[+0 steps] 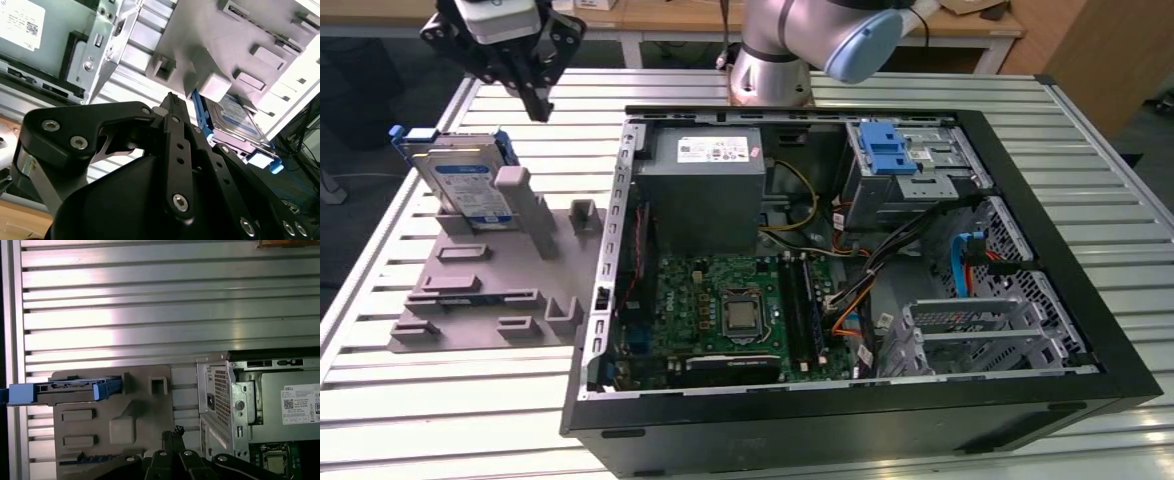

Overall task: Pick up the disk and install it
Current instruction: 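Reach for the disk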

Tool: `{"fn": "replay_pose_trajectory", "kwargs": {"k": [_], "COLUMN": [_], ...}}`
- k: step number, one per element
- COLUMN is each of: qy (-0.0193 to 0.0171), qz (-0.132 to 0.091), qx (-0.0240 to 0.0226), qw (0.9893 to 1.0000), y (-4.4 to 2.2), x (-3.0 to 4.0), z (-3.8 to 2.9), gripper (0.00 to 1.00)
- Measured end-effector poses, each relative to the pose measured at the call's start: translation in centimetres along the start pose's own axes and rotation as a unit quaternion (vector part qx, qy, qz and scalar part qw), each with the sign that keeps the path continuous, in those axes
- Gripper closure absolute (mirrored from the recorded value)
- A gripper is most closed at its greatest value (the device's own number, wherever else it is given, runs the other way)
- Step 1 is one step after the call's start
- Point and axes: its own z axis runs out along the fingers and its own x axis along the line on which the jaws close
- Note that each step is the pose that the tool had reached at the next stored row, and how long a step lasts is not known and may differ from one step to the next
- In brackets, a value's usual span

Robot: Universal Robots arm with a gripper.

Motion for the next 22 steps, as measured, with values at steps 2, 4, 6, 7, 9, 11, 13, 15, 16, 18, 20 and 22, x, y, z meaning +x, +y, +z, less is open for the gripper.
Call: {"fn": "replay_pose_trajectory", "kwargs": {"k": [2, 4, 6, 7, 9, 11, 13, 15, 16, 18, 20, 22], "qy": [0.0003, 0.0003, 0.0003, 0.0003, 0.0003, 0.0004, 0.0007, 0.0010, 0.0013, 0.0024, 0.0032, 0.0038], "qz": [0.000, 0.000, 0.000, 0.000, 0.000, 0.000, 0.000, 0.000, 0.000, 0.000, 0.000, 0.000], "qx": [0.0000, 0.0001, 0.0000, 0.0000, 0.0000, 0.0000, 0.0002, 0.0006, 0.0010, 0.0020, 0.0021, 0.0021], "qw": [1.0000, 1.0000, 1.0000, 1.0000, 1.0000, 1.0000, 1.0000, 1.0000, 1.0000, 1.0000, 1.0000, 1.0000], "y": [0.19, 0.47, 0.74, 0.88, 1.14, 1.25, 1.26, 1.28, 1.40, 1.70, 1.78, 1.78], "x": [0.69, 1.52, 2.34, 2.79, 3.66, 4.54, 5.35, 6.19, 6.57, 7.34, 8.18, 9.05], "z": [0.03, 0.07, 0.12, 0.16, 0.28, 0.42, 0.63, 0.85, 0.96, 1.15, 1.34, 1.49], "gripper": [0.89, 0.89, 0.89, 0.89, 0.89, 0.89, 0.89, 0.89, 0.89, 0.89, 0.89, 0.89]}}
